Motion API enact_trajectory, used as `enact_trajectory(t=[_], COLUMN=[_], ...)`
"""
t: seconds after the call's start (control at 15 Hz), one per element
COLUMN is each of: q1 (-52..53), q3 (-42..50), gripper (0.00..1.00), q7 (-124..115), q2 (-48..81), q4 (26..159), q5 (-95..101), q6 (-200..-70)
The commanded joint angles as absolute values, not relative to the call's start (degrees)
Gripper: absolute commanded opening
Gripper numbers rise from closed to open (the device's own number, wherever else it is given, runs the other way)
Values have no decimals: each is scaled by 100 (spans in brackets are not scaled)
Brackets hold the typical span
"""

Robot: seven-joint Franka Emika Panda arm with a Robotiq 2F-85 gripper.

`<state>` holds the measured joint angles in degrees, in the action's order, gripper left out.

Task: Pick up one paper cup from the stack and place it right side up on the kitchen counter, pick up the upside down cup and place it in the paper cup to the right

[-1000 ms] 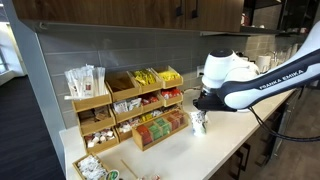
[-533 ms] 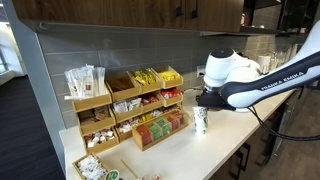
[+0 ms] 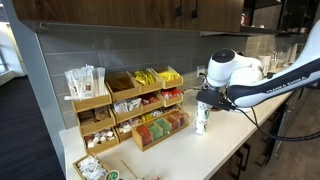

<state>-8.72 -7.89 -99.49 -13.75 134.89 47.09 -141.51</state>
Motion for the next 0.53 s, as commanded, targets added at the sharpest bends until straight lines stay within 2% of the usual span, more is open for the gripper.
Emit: enact_trajectory(t=[0.0,0.47], q1=[-797,-621], q3=[-751,-574], gripper=[3,3], q7=[-10787,-10610], q2=[-1249,-1456], q4=[13422,13576], q5=[5198,5055], q6=[-14087,-14036])
